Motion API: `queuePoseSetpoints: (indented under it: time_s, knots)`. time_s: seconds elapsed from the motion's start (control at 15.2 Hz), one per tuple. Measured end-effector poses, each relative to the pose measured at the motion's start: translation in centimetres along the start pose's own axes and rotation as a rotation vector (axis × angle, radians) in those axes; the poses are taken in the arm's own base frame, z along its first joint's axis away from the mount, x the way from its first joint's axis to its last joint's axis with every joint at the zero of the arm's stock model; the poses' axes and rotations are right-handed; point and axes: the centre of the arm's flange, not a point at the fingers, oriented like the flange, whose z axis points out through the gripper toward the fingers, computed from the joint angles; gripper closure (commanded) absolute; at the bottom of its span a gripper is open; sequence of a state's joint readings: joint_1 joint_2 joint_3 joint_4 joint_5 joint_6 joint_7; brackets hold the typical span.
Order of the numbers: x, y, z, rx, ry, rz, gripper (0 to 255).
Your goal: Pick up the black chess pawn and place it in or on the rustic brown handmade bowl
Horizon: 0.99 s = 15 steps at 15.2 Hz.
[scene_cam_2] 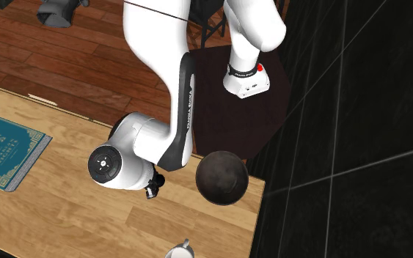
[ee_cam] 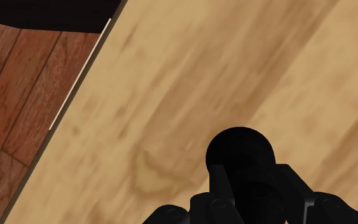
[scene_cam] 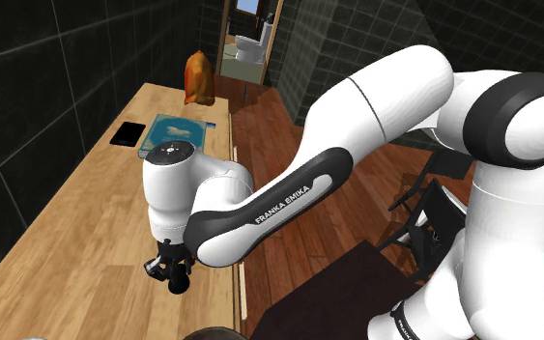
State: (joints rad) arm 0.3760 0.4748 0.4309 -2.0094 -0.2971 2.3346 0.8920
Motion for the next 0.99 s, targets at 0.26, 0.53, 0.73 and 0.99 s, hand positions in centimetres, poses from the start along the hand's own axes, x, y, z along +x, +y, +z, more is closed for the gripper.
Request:
queuePoseSetpoints:
  time_s: [0.26, 0.53, 0.73, 0.99]
  knots:
    - [0.0, 0.0, 0.0, 0.0, 0.0, 0.0, 255]
    - [-0.1, 0.2, -1.3, -0.002, -0.002, 0.001, 255]
    - [-0.1, 0.3, -2.9, -0.002, -0.002, 0.001, 255]
    - [-0.2, 0.6, -5.0, -0.002, -0.002, 0.001, 255]
